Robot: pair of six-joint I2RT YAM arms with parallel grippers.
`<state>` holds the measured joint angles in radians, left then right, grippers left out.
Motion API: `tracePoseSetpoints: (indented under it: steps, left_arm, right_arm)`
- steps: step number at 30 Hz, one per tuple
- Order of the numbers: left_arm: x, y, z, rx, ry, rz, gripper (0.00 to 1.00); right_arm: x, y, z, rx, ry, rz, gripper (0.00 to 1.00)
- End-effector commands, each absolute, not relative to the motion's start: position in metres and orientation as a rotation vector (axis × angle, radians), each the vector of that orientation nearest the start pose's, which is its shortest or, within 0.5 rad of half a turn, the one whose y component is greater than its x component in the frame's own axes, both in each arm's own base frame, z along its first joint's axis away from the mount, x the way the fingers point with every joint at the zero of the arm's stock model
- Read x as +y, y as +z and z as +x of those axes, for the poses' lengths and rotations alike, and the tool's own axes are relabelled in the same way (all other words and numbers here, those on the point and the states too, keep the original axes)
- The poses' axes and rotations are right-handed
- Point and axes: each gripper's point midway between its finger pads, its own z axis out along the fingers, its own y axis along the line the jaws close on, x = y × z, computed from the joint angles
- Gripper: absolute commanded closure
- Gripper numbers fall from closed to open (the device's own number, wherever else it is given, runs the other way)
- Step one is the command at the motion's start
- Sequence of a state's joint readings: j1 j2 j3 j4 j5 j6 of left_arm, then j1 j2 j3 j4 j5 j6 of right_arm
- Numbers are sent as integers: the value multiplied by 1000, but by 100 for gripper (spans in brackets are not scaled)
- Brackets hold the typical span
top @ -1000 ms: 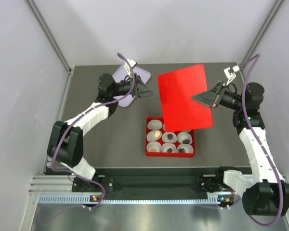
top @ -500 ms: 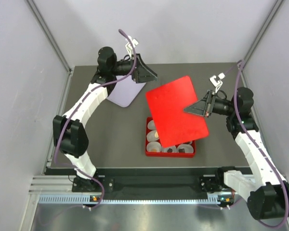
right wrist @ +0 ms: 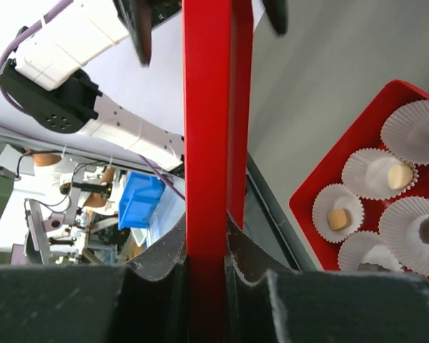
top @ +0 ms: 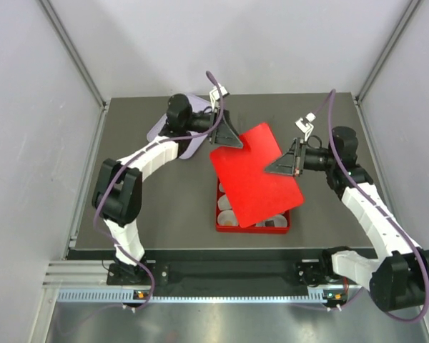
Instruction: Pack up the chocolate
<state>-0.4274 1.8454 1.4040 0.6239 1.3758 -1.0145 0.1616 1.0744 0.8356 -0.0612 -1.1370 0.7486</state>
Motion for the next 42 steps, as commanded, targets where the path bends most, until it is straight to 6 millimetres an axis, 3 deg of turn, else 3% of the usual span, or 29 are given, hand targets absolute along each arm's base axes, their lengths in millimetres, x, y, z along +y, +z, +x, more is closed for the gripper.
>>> tracePoseSetpoints:
  steps: [1,3,5,6,7,9,10,12,17,19,23,24,25,27,29,32,33,35,36,38,42]
  left_arm:
    - [-321,342,274,1565,-1993,1055,24]
    - [-322,335,271,1652,-2075,1016,35]
    - [-320,338,264,1586,-2065,1063,44]
    - [-321,335,267,1586,-2082,1054,51]
    - [-321,337,265,1642,-2141,1008,65]
    - [-324,333,267,1655,-2164,993,79]
    - [-326,332,266,1670,-2179,987,90]
    - [-326,331,264,1682,-2193,970,99]
    - [-322,348,263,1638,-2209,909,100]
    - [-324,353,272,1634,-2214,837,100]
    - [-325,355,289,1686,-2168,654,100]
    - [-329,340,302,1775,-2130,566,100]
    - [-328,344,312,1779,-2083,473,100]
    - [-328,333,325,1825,-1989,381,100]
    - [-324,338,328,1820,-1974,252,100]
    - [-314,352,326,1733,-2011,73,100]
    - [-309,353,326,1715,-2014,28,100]
    - [-297,347,328,1684,-1993,-150,100]
    - [-292,345,328,1672,-1984,-211,100]
    - [-279,334,322,1655,-1962,-317,100]
    - [-266,323,308,1644,-1931,-390,100]
  right_arm:
    - [216,306,227,1917,1616,-420,100]
    - [218,308,228,1914,1613,-427,100]
    - [219,307,230,1919,1614,-426,100]
    - [219,308,231,1920,1611,-419,100]
    - [219,307,233,1924,1607,-411,100]
    - [219,306,237,1931,1599,-393,93]
    - [219,305,239,1944,1595,-371,83]
    - [219,305,244,1949,1573,-350,74]
    - [211,310,260,1973,1489,-260,53]
    - [198,321,279,1960,1429,-143,38]
    - [159,338,315,1908,1313,160,16]
    - [148,346,320,1879,1289,213,13]
    - [144,349,323,1865,1267,232,7]
    - [123,352,332,1842,1157,292,0]
    - [106,346,337,1846,999,301,0]
    - [94,326,327,1879,887,323,0]
    - [95,328,318,1862,882,291,0]
    - [102,318,305,1868,932,272,0]
    - [105,324,293,1835,953,247,0]
    - [116,317,278,1823,1029,183,0]
    - [129,305,248,1829,1112,95,0]
